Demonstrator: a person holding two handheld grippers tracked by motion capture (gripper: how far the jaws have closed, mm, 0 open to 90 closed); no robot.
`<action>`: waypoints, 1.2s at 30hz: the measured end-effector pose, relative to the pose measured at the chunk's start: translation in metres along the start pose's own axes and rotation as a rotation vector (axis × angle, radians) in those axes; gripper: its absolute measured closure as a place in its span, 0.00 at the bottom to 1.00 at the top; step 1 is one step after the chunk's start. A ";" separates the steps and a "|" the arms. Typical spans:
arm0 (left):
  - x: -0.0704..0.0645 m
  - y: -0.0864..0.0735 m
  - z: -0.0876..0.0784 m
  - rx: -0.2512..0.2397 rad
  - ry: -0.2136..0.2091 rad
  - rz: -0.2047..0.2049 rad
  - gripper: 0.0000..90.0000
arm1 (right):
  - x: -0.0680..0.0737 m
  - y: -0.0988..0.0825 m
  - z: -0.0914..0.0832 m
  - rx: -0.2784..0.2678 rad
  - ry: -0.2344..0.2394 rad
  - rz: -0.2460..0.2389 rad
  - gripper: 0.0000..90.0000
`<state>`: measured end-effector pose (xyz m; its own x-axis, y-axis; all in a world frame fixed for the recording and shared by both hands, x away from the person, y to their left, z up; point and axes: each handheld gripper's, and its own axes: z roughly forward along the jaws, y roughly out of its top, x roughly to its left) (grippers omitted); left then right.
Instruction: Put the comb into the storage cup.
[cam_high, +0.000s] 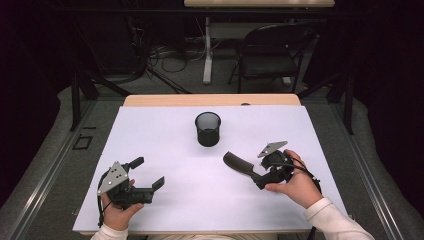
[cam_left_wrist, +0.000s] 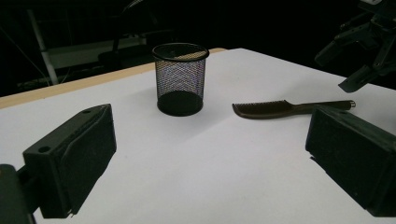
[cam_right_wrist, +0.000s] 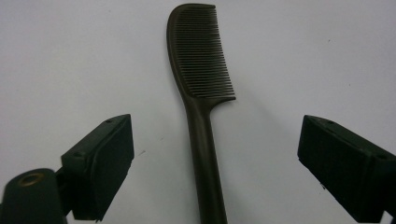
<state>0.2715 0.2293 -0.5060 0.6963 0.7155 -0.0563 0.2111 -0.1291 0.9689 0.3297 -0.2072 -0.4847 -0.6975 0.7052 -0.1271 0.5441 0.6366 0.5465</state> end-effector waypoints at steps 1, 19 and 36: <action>0.000 0.000 0.000 0.000 0.000 0.001 0.02 | -0.001 0.001 0.001 0.007 -0.001 -0.003 0.15; 0.000 0.000 0.000 0.000 -0.003 -0.002 0.02 | -0.002 0.014 0.009 0.082 0.028 -0.072 0.31; 0.000 0.000 0.001 0.003 -0.003 -0.002 0.02 | -0.001 0.024 0.018 0.105 0.033 -0.089 0.42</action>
<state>0.2720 0.2291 -0.5064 0.6976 0.7141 -0.0589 0.2143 -0.1294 0.9682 0.3521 -0.1873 -0.4866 -0.7593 0.6348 -0.1433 0.5239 0.7268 0.4442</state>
